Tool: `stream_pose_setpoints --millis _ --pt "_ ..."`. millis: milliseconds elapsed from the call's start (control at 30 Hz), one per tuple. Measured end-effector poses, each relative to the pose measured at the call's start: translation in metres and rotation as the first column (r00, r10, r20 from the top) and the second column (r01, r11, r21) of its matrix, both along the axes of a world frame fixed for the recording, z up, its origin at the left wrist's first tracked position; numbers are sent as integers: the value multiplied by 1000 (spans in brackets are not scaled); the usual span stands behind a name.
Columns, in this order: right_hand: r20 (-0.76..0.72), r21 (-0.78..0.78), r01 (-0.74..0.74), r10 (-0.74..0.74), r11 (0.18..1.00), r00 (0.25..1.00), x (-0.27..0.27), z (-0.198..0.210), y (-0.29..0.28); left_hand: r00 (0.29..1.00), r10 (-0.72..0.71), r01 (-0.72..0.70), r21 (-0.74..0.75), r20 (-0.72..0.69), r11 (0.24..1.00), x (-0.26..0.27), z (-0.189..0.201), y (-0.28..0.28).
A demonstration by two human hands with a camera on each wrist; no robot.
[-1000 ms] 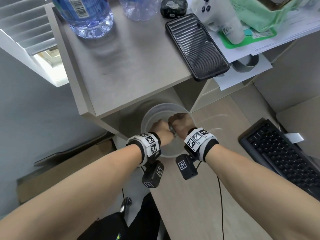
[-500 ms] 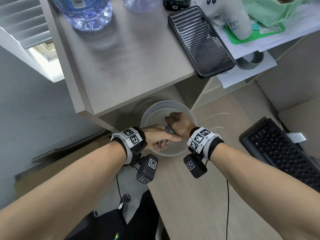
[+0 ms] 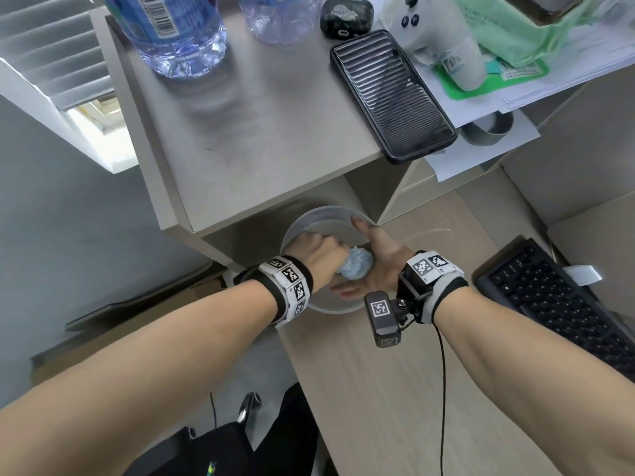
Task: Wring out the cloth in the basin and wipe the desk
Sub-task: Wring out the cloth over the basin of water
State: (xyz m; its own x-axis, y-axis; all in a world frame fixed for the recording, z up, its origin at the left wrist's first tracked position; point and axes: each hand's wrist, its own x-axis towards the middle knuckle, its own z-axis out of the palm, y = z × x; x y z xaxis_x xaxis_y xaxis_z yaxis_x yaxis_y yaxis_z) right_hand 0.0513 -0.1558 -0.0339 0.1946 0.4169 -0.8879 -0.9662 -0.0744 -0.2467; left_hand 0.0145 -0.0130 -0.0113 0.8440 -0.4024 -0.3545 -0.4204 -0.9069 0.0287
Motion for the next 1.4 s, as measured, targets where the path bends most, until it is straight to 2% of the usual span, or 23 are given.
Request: stream_pose_setpoints --millis 67,133,200,300,367,433,500,600,633,700,767,900,967,1000,1033,1100,1167,1200,1267,1300,1400 --pt "-3 -33 -91 91 995 996 -5 -1 3 991 -130 127 123 18 984 -1 5 -3" --pt "8 -134 -142 144 981 989 -9 -4 8 986 -167 162 182 13 970 -3 4 -7" --pt "87 -264 -146 175 953 981 -7 -9 14 994 -107 100 164 36 981 -4 5 -11" --pt "257 -415 -30 149 909 955 -4 -9 27 988 153 -152 -16 12 988 -6 2 -11" --pt "382 -495 50 166 867 909 -3 -6 31 916 381 -398 -161 -127 903 -7 -3 -10" --pt "502 -538 76 247 840 829 -4 -1 32 779 532 -616 -245 -332 749 -6 -7 -10" --pt "536 -624 -64 485 779 691 -1 -2 30 645 554 -751 -302 -526 588 -3 -11 -11" --pt "548 -676 -138 619 724 562 2 -1 31 470 523 -877 -307 -712 370 -1 -7 -10" --pt "554 -706 -149 671 693 493 3 -1 32 417 508 -905 -291 -754 311 -2 -4 -8" --pt "587 -728 -101 693 678 419 5 -1 33 340 445 -937 -256 -828 239 -2 -3 -5" --pt "635 -699 -100 679 708 367 7 0 33 295 377 -951 -229 -878 210 -2 -5 -2" --pt "700 -661 -78 651 746 293 4 1 29 277 301 -955 -226 -912 193 -4 -8 1" --pt "732 -631 -30 608 775 307 3 -3 27 315 306 -940 -251 -898 230 -2 -7 2" --pt "735 -614 -13 578 789 354 2 -4 28 356 344 -921 -263 -869 288 1 -6 2" --pt "718 -594 -19 541 804 439 2 -3 29 410 399 -890 -264 -820 371 4 -5 3" --pt "606 -518 -56 412 854 680 1 -4 32 577 508 -776 -234 -640 586 9 -1 3" --pt "368 -369 -61 206 928 907 -1 -3 29 779 477 -576 -164 -406 801 6 2 2" --pt "243 -284 -36 108 958 964 -2 -2 24 860 408 -461 -123 -306 879 3 4 1" --pt "86 -150 28 -15 988 996 -4 -3 15 964 219 -227 -41 -154 973 -1 5 1" --pt "46 -119 28 -23 993 999 -5 -4 10 987 120 -121 0 -107 993 -2 5 1" --pt "13 -91 -71 72 993 997 -10 -6 5 996 -80 83 94 -35 992 -2 8 -4"
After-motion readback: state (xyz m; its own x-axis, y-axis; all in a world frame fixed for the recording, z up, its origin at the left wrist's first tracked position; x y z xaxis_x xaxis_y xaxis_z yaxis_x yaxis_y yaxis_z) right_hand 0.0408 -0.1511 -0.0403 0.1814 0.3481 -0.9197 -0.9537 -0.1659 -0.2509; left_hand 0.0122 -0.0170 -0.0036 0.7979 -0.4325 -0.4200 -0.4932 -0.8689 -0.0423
